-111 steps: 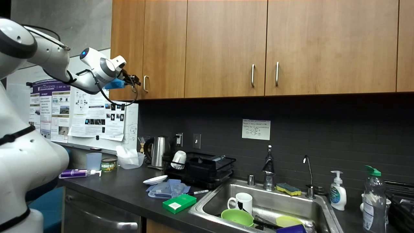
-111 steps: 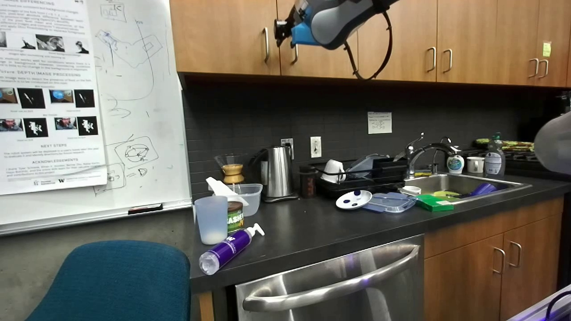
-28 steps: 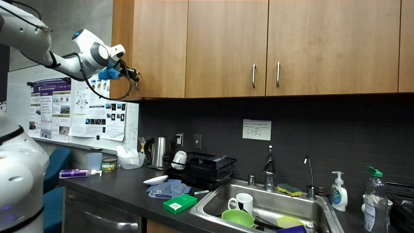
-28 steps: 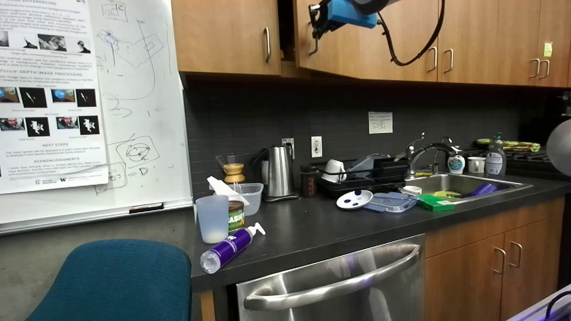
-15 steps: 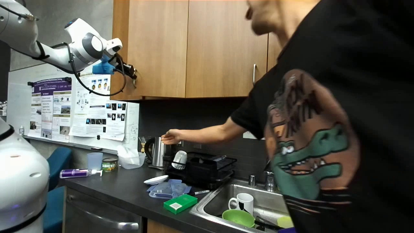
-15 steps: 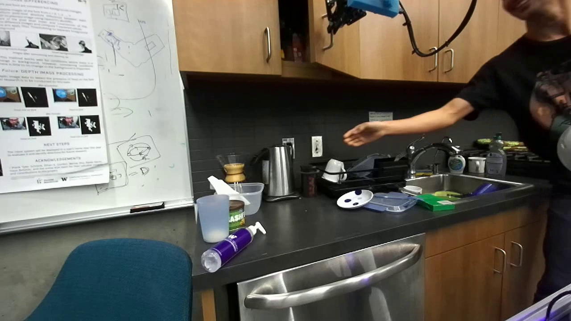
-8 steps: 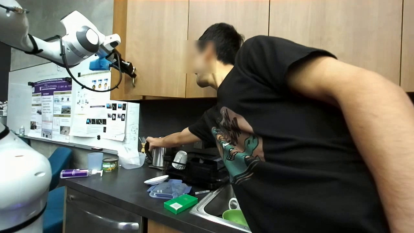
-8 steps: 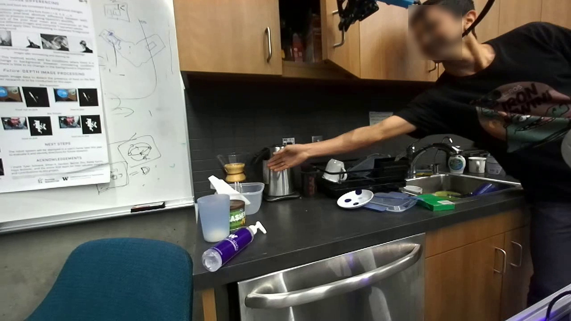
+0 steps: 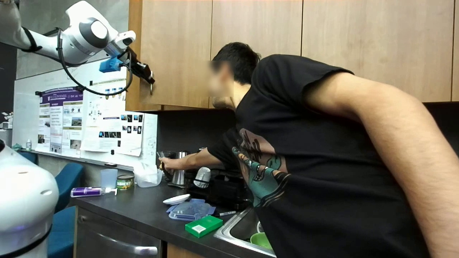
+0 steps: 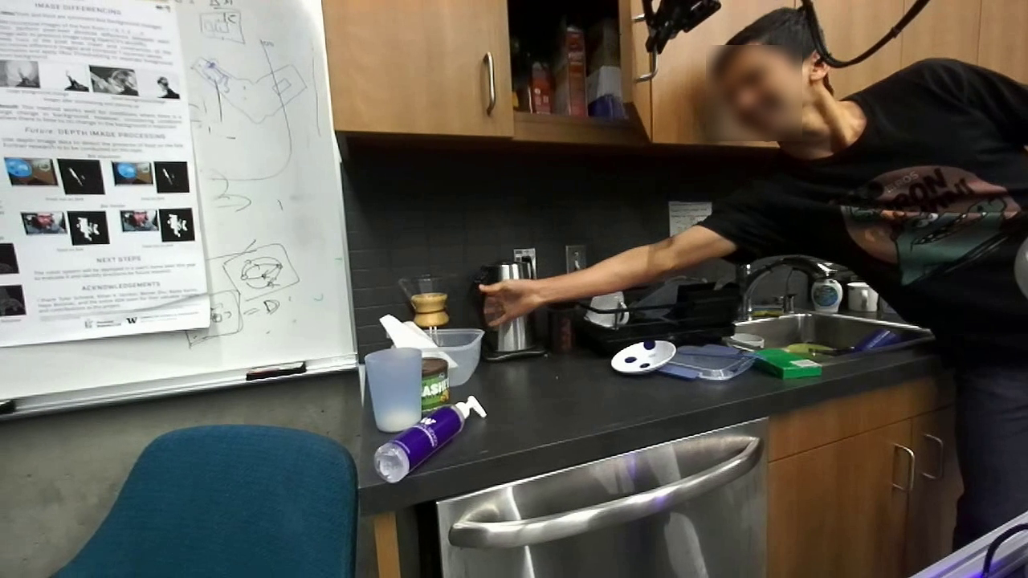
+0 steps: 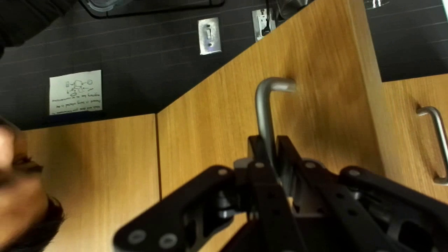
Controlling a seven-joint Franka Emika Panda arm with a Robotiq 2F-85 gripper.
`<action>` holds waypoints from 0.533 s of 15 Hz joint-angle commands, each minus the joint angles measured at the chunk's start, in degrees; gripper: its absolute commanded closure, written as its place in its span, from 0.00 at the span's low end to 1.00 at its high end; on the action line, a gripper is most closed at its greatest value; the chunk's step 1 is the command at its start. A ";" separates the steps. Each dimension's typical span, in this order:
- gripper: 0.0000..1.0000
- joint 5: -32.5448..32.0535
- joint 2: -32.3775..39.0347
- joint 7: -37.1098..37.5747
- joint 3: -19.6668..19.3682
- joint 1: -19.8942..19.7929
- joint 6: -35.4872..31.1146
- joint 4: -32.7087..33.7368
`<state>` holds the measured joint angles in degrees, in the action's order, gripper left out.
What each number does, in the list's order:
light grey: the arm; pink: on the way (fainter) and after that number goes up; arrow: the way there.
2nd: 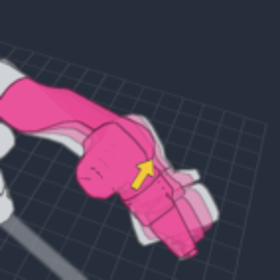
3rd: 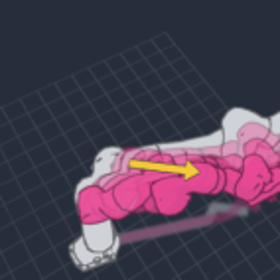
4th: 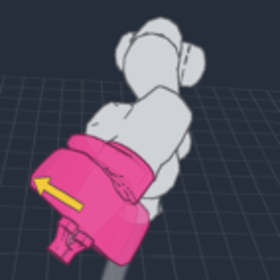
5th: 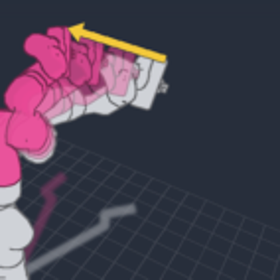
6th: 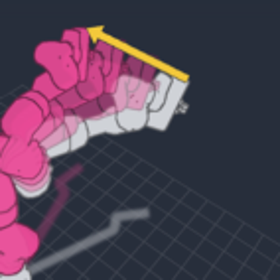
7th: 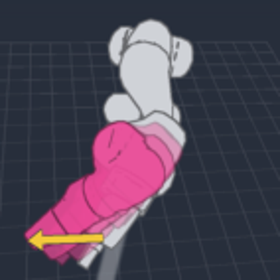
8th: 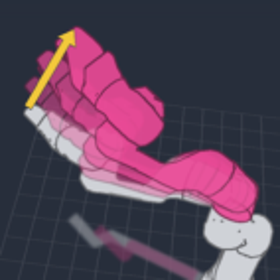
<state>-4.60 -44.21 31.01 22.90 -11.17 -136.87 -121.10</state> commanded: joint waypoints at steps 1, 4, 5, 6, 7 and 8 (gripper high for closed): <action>0.97 -2.74 0.47 2.80 -2.85 -4.45 -1.54 3.00; 0.97 -3.38 0.49 3.38 -2.68 -5.04 -0.92 3.60; 0.97 -3.44 0.44 3.60 -2.74 -5.21 -0.75 3.63; 0.97 -3.46 0.39 3.87 -2.85 -5.25 -0.63 3.61; 0.97 -3.52 0.29 4.04 -2.91 -5.38 -0.39 3.60; 0.97 -3.55 0.15 4.16 -2.99 -5.47 -0.18 3.53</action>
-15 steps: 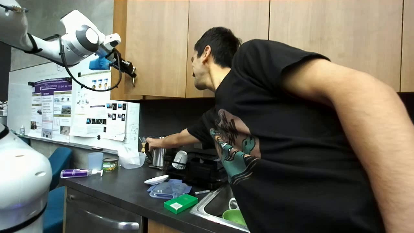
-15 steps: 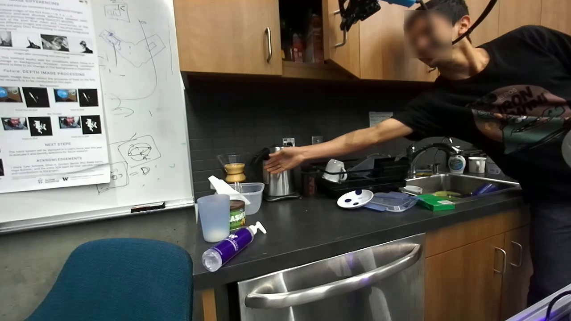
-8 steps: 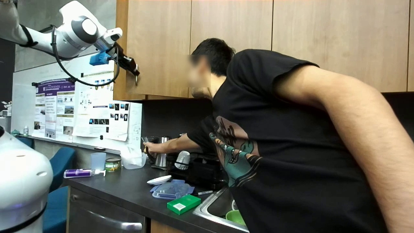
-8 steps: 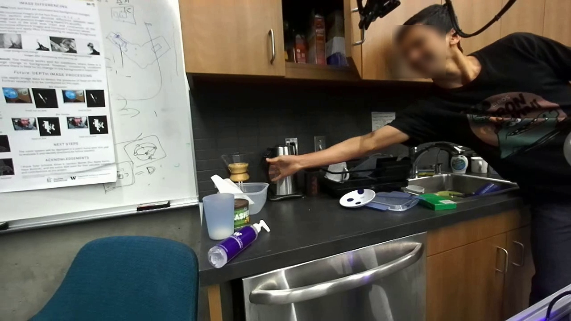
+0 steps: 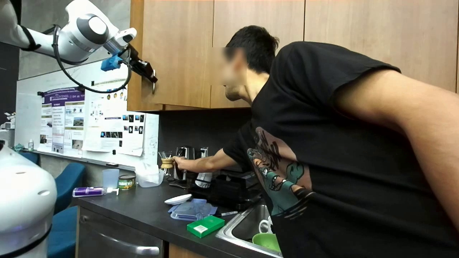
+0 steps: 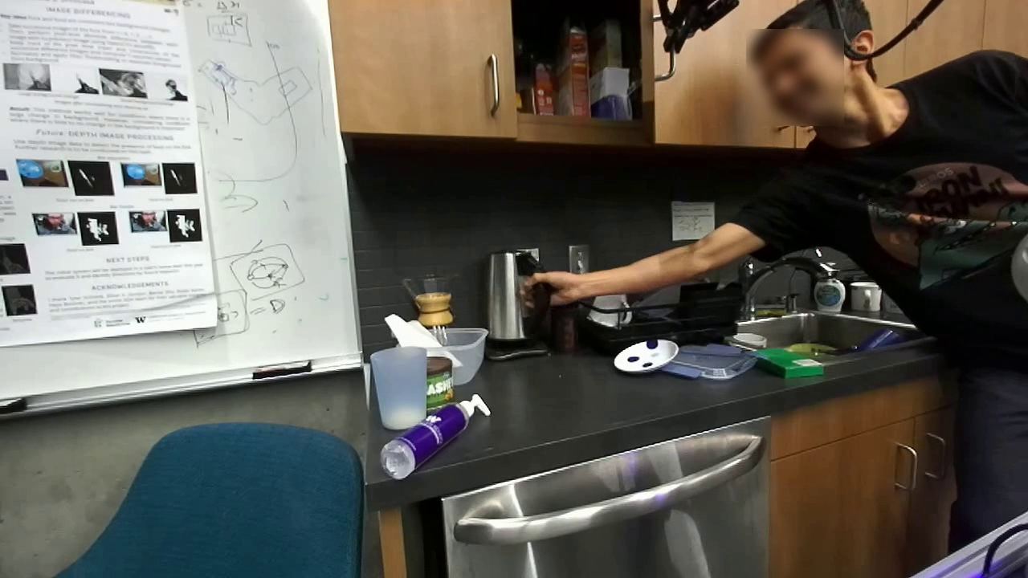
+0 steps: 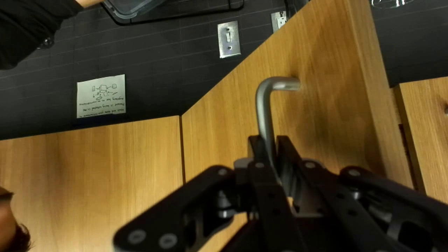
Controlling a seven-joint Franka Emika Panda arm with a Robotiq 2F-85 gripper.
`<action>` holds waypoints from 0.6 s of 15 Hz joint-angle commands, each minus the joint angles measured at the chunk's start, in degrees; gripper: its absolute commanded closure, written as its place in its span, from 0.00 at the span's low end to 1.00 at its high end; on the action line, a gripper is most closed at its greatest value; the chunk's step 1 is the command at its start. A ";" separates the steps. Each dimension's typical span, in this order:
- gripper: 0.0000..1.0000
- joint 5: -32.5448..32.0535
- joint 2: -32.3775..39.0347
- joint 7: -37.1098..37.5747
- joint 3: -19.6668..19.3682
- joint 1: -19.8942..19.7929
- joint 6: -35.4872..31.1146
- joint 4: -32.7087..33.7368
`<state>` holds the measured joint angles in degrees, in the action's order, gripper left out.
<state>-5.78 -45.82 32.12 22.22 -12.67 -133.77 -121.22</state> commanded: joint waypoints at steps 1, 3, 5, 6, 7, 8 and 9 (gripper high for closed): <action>0.97 -2.32 1.57 3.14 -2.45 -4.07 -2.89 3.59; 0.97 -2.32 1.25 3.35 -2.67 -4.28 -2.31 3.49; 0.97 -2.41 0.82 3.45 -2.89 -4.53 -1.64 3.43; 0.97 -2.48 0.62 3.47 -3.05 -4.66 -1.23 3.44; 0.97 -2.43 0.47 3.42 -3.19 -4.66 -1.18 3.38; 0.97 -2.45 0.46 3.48 -3.12 -4.68 -1.18 3.40; 0.97 -2.46 0.45 3.46 -3.16 -4.69 -1.21 3.40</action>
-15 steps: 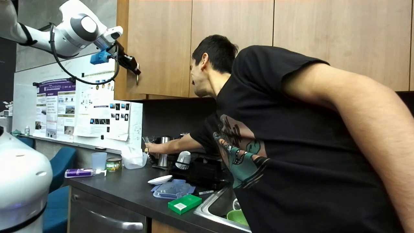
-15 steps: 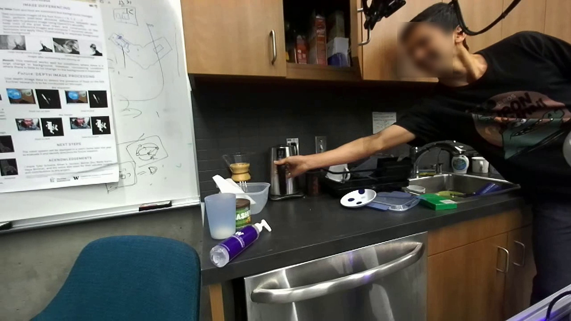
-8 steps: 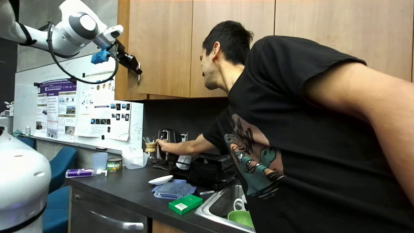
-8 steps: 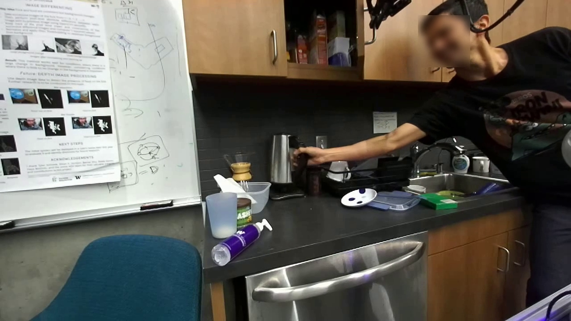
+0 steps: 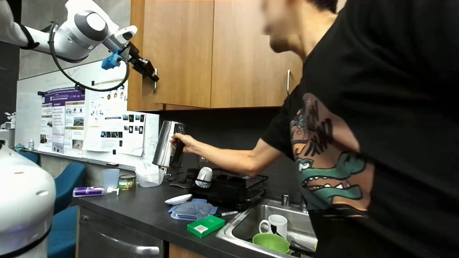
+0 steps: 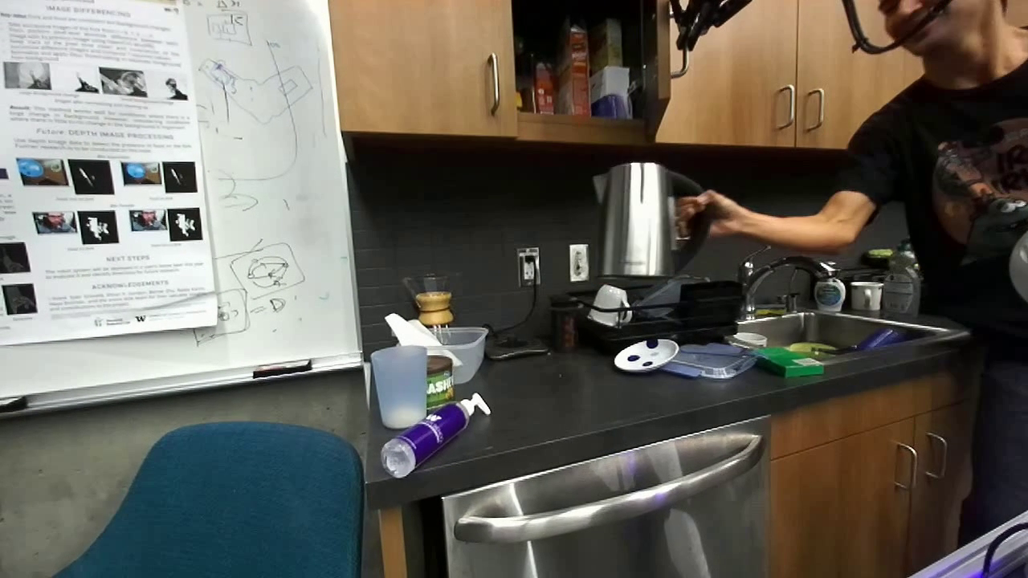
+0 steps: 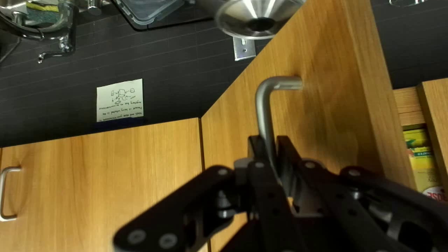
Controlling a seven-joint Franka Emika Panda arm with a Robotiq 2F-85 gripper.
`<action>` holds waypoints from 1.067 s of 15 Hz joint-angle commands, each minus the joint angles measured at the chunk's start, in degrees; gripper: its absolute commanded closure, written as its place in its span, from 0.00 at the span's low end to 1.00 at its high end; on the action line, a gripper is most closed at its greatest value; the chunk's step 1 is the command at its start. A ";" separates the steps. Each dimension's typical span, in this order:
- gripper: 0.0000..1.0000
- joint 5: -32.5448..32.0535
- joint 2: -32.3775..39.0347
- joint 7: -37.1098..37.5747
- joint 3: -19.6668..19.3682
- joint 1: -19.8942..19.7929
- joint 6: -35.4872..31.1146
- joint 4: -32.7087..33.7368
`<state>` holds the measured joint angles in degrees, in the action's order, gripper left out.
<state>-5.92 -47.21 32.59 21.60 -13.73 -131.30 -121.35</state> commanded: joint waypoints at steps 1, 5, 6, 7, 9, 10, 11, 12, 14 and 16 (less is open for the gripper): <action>0.97 -2.36 1.84 2.99 -2.50 -3.66 -3.62 3.57; 0.97 -2.26 1.72 2.96 -2.74 -3.63 -3.22 3.54; 0.97 -2.22 1.68 2.94 -2.82 -3.60 -3.18 3.47; 0.97 -2.12 1.54 2.88 -2.97 -3.49 -3.01 3.43; 0.97 -1.67 1.32 2.46 -3.50 -2.83 -3.72 3.06; 0.97 -1.27 1.24 2.23 -3.89 -2.35 -4.03 2.85; 0.97 -0.92 1.13 2.11 -4.22 -1.99 -4.03 2.67; 0.97 -0.42 1.05 1.89 -4.73 -1.49 -4.09 2.37; 0.97 1.02 0.98 0.97 -6.10 -0.06 -4.04 1.86; 0.97 2.36 0.80 -0.62 -7.54 1.29 -4.03 1.34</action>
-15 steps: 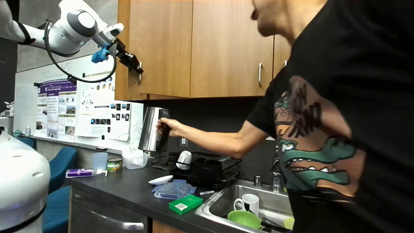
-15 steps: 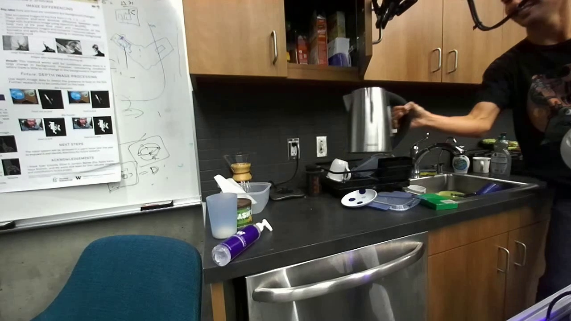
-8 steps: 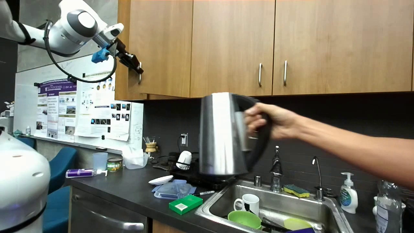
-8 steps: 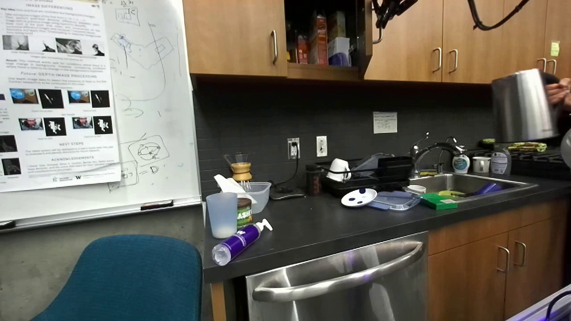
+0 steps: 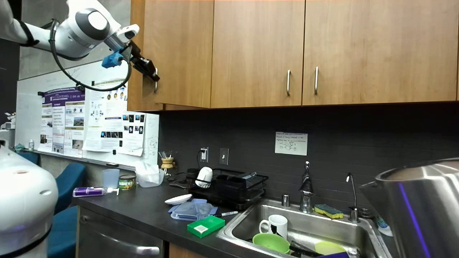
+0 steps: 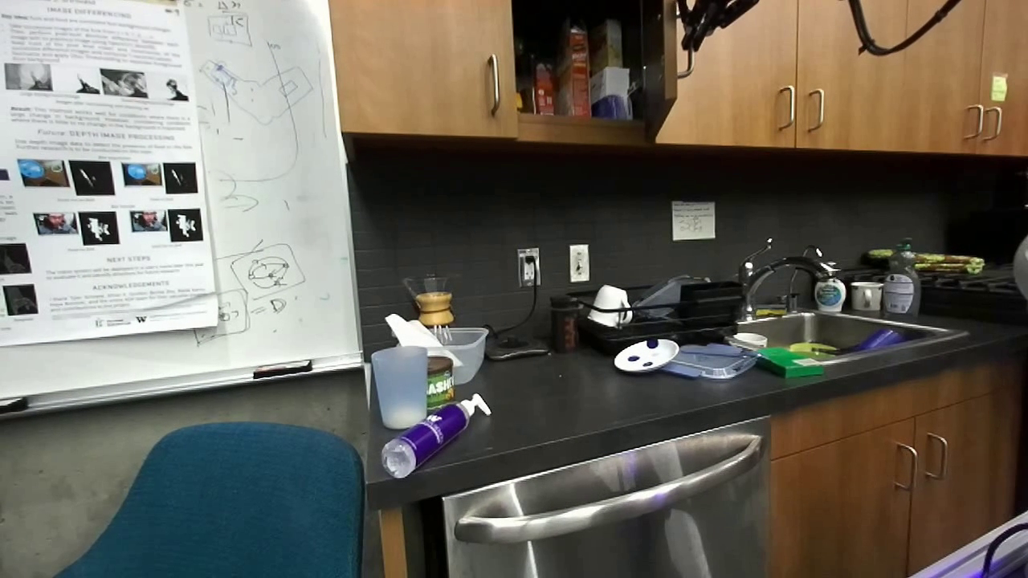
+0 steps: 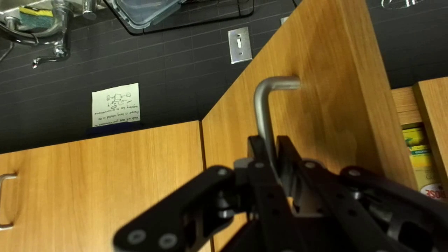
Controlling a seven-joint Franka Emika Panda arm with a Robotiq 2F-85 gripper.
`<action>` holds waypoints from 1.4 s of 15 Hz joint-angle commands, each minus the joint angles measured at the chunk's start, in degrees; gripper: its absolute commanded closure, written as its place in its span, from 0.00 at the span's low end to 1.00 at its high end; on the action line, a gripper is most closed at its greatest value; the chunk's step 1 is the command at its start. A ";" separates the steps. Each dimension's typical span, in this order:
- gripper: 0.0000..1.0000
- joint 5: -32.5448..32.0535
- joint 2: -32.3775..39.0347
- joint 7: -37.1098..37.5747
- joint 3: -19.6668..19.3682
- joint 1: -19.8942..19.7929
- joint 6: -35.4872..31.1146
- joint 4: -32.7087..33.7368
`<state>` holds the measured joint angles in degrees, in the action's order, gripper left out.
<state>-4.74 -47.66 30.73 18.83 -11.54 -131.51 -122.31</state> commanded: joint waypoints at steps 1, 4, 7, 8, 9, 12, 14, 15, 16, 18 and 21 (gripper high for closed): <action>0.97 1.87 1.24 0.20 -5.57 -0.14 -3.99 2.06; 0.97 4.04 1.26 -4.56 -8.13 3.05 -5.59 1.18; 0.97 5.65 1.56 -8.69 -10.11 5.46 -6.31 0.92; 0.97 6.07 1.65 -9.51 -10.61 5.95 -6.18 0.98; 0.97 6.49 1.67 -10.31 -11.05 6.34 -6.13 0.94; 0.97 7.52 1.50 -12.85 -12.20 7.53 -6.20 0.84; 0.78 8.02 1.23 -14.65 -12.88 8.42 -6.33 0.70; 0.62 8.36 1.20 -15.35 -13.20 8.80 -6.36 0.65; 0.62 8.74 1.18 -15.81 -13.51 9.08 -6.29 0.63; 0.60 9.90 1.19 -16.18 -14.13 9.56 -6.17 0.57; 0.45 13.84 1.75 -16.38 -15.67 10.68 -11.12 0.36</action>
<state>6.16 -48.61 14.32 5.59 -2.22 -135.99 -124.68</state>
